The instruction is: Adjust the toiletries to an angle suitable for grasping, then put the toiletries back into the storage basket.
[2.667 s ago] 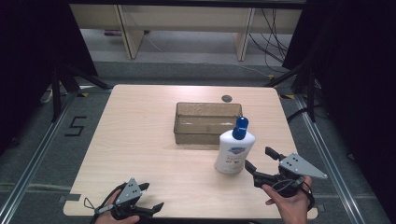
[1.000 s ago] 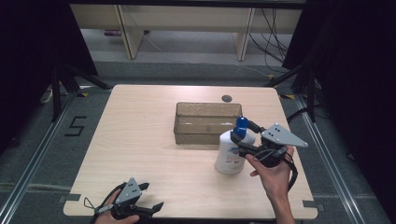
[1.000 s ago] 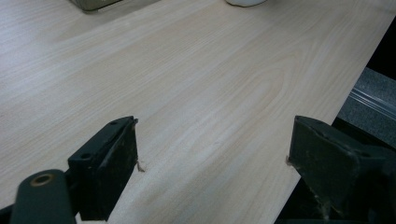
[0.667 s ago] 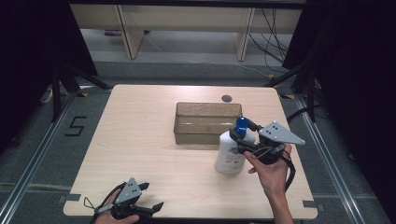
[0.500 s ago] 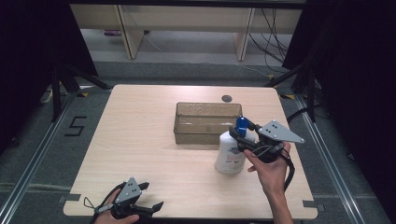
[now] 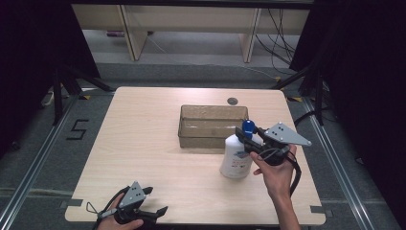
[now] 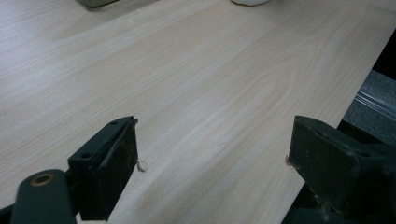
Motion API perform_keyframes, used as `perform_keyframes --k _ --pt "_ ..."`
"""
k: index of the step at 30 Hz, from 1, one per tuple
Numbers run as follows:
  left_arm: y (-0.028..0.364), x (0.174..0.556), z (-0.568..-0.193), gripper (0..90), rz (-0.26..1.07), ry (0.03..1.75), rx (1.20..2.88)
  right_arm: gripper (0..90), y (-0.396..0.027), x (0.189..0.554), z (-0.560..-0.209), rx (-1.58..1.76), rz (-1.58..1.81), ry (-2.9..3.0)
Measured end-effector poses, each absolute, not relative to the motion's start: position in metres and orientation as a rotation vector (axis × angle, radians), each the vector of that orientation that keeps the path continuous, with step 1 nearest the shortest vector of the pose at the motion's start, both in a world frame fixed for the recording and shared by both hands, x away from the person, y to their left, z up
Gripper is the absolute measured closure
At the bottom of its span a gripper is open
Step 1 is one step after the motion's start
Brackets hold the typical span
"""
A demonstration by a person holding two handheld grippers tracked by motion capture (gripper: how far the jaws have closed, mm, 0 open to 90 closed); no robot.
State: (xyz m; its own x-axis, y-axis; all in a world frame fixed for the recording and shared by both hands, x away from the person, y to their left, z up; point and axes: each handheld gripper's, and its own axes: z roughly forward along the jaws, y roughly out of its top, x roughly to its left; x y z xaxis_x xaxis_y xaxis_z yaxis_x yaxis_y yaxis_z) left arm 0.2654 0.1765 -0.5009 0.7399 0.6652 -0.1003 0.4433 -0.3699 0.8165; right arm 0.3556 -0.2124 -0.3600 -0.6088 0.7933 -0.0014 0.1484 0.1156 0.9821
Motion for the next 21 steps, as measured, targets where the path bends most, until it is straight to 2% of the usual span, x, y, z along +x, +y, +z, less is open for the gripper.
perform_keyframes --k 21 --pt "0.1758 0.2632 -0.4997 15.1 0.299 0.819 2.028 62.7 -0.2064 0.3520 -0.3579 0.930 1.496 1.816"
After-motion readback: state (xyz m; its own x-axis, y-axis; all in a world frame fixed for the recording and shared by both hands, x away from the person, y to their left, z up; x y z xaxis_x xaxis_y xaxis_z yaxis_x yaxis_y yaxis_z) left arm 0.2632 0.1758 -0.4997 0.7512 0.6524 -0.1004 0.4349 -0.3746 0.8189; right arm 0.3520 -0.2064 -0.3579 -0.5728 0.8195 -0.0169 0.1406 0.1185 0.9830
